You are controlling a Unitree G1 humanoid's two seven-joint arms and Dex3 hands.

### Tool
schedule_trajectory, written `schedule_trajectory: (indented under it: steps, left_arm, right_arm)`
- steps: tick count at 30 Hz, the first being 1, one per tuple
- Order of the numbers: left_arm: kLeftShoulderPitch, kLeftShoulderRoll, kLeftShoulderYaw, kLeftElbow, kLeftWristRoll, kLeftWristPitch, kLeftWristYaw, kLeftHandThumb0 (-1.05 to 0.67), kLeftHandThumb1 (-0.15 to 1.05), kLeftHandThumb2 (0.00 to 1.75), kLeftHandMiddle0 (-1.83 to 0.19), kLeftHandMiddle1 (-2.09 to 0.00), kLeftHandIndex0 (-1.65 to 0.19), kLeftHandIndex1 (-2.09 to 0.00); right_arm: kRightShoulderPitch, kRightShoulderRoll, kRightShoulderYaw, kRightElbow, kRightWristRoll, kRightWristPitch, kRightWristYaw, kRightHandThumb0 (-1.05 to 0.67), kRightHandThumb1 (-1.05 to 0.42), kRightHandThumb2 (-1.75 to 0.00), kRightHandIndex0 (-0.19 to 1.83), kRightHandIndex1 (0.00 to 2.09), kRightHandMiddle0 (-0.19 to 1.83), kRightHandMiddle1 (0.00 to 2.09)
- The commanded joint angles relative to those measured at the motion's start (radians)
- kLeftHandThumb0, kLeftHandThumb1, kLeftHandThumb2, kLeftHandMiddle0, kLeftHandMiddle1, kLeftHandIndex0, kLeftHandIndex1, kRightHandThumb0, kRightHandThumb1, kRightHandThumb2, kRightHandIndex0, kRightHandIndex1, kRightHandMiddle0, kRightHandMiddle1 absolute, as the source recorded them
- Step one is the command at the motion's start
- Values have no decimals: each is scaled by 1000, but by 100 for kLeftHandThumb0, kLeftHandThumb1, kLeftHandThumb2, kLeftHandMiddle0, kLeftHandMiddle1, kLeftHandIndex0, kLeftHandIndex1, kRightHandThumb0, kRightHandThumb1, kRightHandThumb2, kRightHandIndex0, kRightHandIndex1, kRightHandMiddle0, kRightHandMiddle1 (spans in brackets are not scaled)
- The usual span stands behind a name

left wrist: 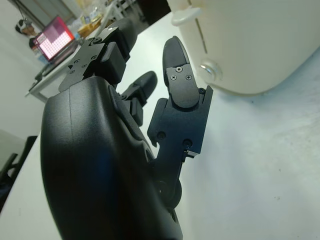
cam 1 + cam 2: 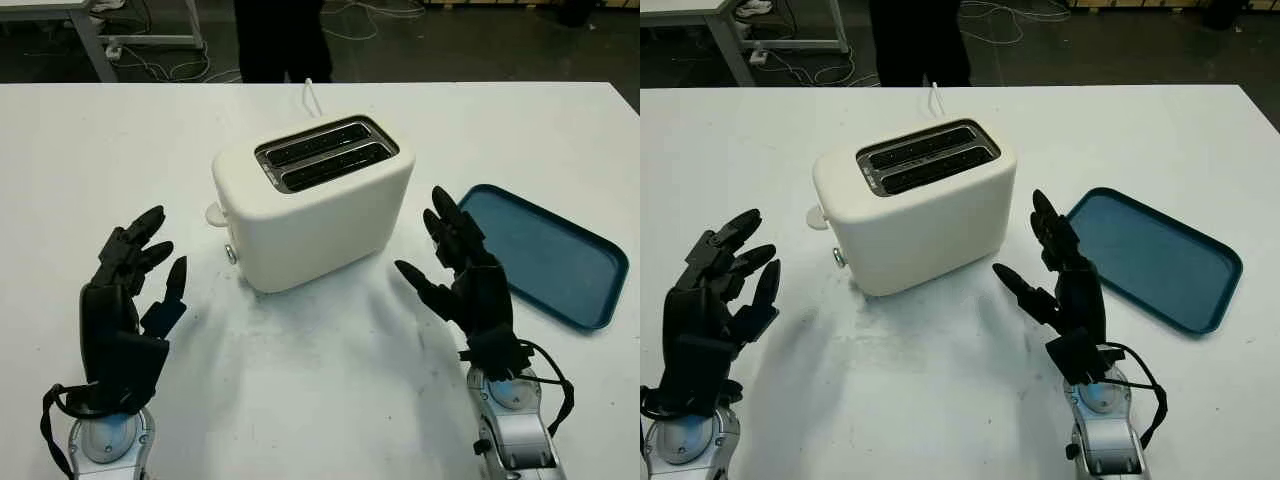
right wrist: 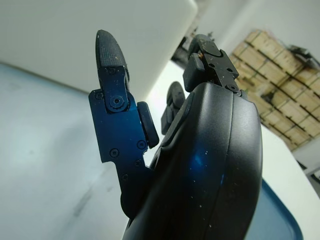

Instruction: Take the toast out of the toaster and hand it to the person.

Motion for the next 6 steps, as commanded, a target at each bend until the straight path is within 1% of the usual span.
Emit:
schedule_trajectory:
  steps: [1,3,6]
  left_arm:
    - [8,7,-10,2,19,3,-1,-37,92,54,-27,-74,-38,-30]
    - [6,11,-12,4,30,-1,-1,-37,92,54,-28,-74,-39,-30]
    - [2,6,-13,2,35,0,-1,-36,92,55,-30,-73,-41,-29]
  right_arm:
    - [7,8,5,-19,-6,14,-4,-47,-92,-21,25,4,24,2]
    - [5,8,7,-10,2,4,2,-48,-92,-22,24,3,23,2]
    - [4,8,7,-19,0,19,1,-49,-92,-22,24,3,23,2]
